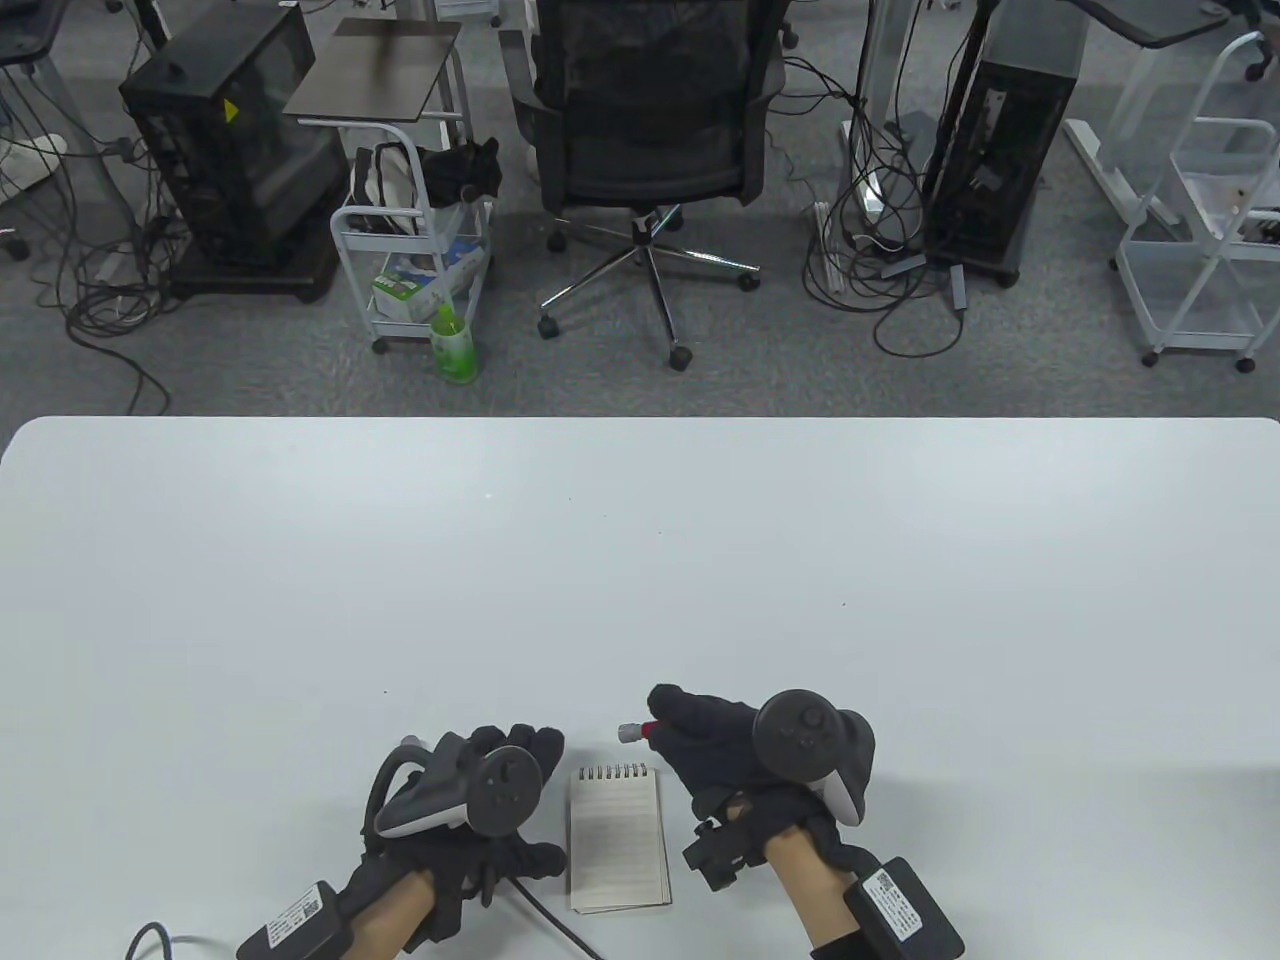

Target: Stamp flower pattern stamp onto notebook

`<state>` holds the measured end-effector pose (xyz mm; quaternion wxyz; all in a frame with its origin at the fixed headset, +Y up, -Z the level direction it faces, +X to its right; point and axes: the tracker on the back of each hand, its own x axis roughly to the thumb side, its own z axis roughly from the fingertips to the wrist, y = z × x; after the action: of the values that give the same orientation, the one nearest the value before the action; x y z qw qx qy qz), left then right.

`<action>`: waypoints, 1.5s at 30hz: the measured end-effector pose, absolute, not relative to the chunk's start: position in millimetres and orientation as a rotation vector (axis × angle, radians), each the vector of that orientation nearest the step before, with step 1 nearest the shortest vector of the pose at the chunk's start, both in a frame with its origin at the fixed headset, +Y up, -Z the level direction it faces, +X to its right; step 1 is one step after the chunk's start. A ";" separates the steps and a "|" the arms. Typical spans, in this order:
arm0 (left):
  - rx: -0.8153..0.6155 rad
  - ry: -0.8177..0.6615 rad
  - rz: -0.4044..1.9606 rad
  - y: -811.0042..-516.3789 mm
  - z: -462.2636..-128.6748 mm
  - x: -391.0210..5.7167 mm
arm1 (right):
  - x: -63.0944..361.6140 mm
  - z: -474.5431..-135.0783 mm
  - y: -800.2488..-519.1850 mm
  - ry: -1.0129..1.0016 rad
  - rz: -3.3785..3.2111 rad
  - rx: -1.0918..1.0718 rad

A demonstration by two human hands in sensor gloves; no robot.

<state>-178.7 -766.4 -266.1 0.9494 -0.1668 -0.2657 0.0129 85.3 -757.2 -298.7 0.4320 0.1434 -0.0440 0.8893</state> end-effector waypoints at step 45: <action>-0.454 -0.503 -0.025 -801.1 -263.7 -157.7 | -3.7 -282.4 -767.0 -0.143 2.700 0.910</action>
<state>-157.7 -801.1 -263.7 0.9430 -0.2228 -0.2469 -0.0122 -3.7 -767.0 -282.4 0.1439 0.3158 -0.0498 0.9365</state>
